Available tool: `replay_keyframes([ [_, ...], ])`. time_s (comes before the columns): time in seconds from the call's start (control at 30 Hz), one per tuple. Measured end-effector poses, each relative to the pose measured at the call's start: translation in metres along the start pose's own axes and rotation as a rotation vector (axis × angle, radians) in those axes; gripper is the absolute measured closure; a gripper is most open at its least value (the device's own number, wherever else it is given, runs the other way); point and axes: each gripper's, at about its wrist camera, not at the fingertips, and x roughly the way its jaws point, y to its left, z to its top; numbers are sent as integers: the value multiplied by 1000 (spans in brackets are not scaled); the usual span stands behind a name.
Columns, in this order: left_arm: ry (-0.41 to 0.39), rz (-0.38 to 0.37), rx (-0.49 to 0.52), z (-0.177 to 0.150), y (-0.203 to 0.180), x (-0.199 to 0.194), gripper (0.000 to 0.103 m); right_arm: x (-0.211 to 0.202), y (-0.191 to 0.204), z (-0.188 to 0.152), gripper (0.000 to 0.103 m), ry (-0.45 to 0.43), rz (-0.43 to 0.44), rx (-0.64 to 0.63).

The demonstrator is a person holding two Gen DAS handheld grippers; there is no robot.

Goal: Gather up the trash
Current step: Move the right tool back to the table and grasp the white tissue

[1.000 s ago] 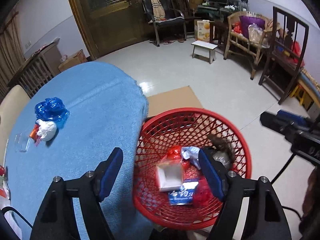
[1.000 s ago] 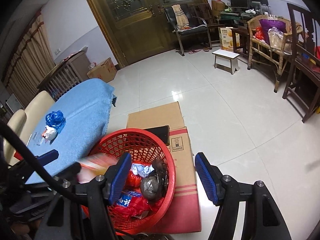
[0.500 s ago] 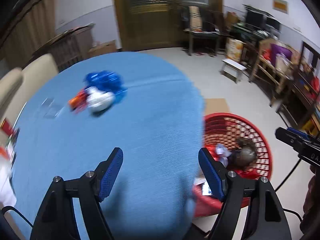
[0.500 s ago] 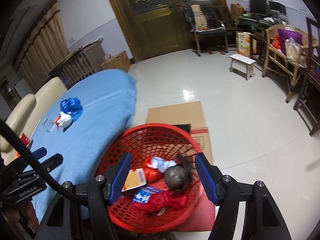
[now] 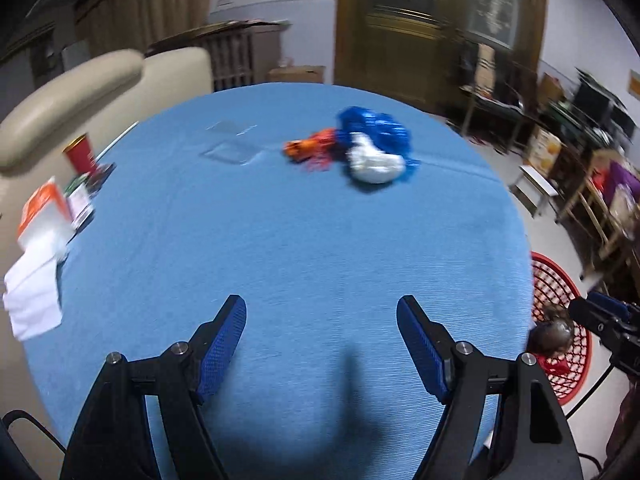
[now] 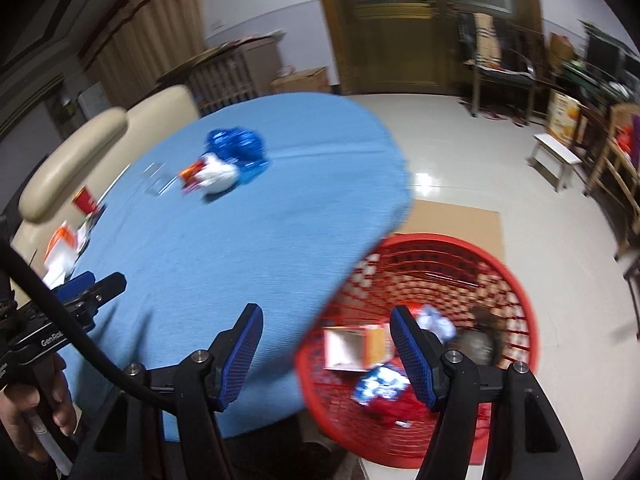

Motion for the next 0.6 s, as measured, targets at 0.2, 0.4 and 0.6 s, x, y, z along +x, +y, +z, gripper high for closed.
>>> replay_keyframes([
  [0.2,4,27,-79,-7,37,2,25,20,48,5,33,28,38,-79],
  [0.4,6,44,-152,-11,66,4,25,34,84,13,33,36,57,-147],
  [0.6,3,51,-196,-13,84,7,25,50,107,43,33,13,72,-173],
])
